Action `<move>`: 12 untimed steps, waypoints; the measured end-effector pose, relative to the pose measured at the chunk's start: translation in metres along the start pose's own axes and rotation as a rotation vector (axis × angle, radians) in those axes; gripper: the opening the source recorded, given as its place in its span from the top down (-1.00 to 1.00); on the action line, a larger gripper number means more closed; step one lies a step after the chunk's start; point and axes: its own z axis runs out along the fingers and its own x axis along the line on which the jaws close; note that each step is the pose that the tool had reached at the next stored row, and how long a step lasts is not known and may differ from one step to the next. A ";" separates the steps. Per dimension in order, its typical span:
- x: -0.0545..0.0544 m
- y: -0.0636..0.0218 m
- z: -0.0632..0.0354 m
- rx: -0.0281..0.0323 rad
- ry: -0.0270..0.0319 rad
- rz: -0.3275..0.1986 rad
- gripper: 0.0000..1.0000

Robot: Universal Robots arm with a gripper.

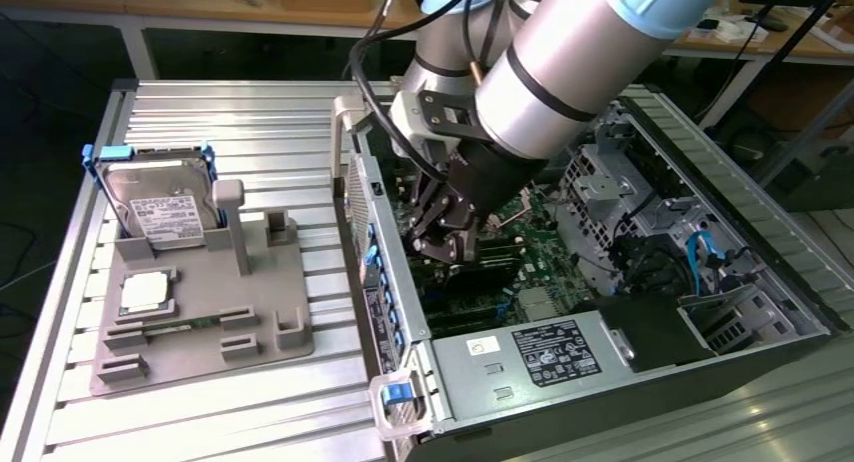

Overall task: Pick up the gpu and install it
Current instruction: 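Press down on the gpu until it lock into place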

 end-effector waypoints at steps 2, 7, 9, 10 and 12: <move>0.000 0.0003 0.0001 0.0365 0.0077 -0.002 0.79; -0.004 0.0032 0.0019 0.1254 0.0143 -0.011 0.79; -0.004 0.0032 0.0019 0.1259 0.0078 -0.012 0.79; -0.005 0.0033 0.0019 0.1257 0.0042 -0.013 0.79; -0.005 0.0033 0.0020 0.1255 -0.0029 -0.014 0.79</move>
